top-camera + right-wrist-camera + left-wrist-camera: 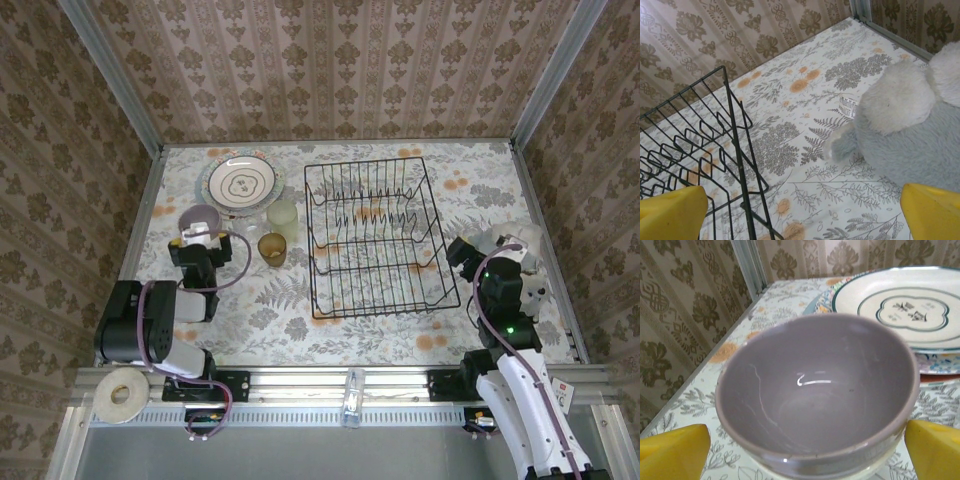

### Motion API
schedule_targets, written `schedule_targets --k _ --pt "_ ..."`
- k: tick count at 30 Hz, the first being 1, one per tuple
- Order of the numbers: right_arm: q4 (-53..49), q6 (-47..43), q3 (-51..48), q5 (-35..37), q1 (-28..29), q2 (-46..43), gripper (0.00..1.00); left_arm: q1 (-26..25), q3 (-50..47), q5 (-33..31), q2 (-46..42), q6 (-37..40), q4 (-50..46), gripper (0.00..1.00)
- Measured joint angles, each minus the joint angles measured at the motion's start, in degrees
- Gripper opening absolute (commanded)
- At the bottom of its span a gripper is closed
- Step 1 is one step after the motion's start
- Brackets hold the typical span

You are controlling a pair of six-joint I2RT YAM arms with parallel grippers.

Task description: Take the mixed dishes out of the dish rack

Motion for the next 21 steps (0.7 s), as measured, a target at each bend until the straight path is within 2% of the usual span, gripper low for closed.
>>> schedule_targets --k 7,16,21 --pt "6.14 -1.36 -4.70 1.88 -0.07 1.16 1.00 0.00 -0.15 1.90 4.52 1.29 7.26 1.00" --pt "13.16 -4.31 -5.51 5.22 -0.20 4.42 1.00 -0.07 -0.22 2.23 5.05 1.95 8.85 1.00" --pt "18.32 -6.16 -6.60 6.45 -0.94 10.36 1.00 -0.26 -0.22 2.19 5.05 2.34 9.03 1.00"
